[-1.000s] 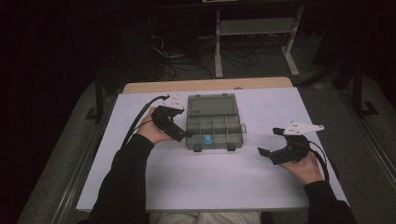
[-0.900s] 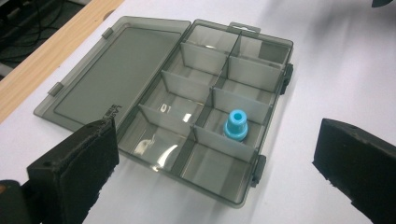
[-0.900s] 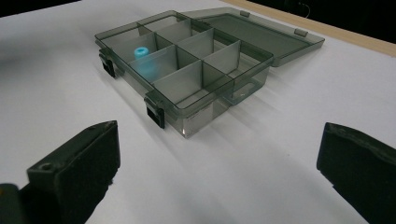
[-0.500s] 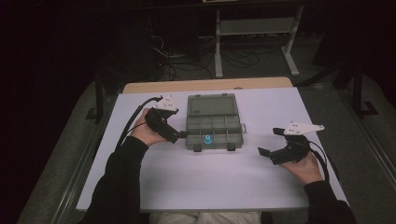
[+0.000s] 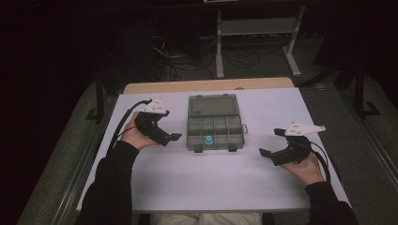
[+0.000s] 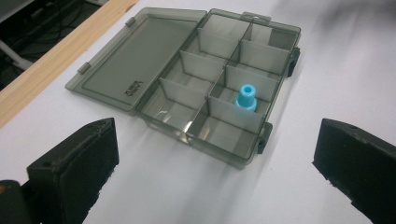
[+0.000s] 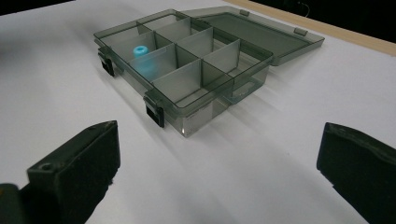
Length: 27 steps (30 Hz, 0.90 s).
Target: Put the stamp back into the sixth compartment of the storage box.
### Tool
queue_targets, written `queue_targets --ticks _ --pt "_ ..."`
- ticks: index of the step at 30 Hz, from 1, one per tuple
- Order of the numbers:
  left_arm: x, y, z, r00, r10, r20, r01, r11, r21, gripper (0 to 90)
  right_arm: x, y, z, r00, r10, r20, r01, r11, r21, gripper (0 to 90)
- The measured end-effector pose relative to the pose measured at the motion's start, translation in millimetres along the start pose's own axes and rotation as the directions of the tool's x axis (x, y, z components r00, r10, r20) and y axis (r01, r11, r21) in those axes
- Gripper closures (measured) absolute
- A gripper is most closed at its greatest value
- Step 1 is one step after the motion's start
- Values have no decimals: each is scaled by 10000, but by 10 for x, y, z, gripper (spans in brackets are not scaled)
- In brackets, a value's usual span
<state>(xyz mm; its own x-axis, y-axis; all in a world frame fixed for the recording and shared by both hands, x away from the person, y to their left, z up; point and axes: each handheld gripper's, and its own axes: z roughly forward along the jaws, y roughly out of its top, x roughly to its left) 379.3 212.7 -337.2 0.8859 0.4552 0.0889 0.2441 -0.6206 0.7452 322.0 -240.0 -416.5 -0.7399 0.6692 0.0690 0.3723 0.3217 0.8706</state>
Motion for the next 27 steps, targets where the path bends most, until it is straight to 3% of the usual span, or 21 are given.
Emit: queue_targets --ticks 14,27 --pt "33 -252 -176 9983 -495 -297 489 9986 -177 2 5 -5 13 10000 20 -5 -20 10000 77 0" --pt "75 -482 -427 9904 -1150 -772 1072 9893 -986 2 7 -3 8 10000 17 39 -18 10000 60 0"
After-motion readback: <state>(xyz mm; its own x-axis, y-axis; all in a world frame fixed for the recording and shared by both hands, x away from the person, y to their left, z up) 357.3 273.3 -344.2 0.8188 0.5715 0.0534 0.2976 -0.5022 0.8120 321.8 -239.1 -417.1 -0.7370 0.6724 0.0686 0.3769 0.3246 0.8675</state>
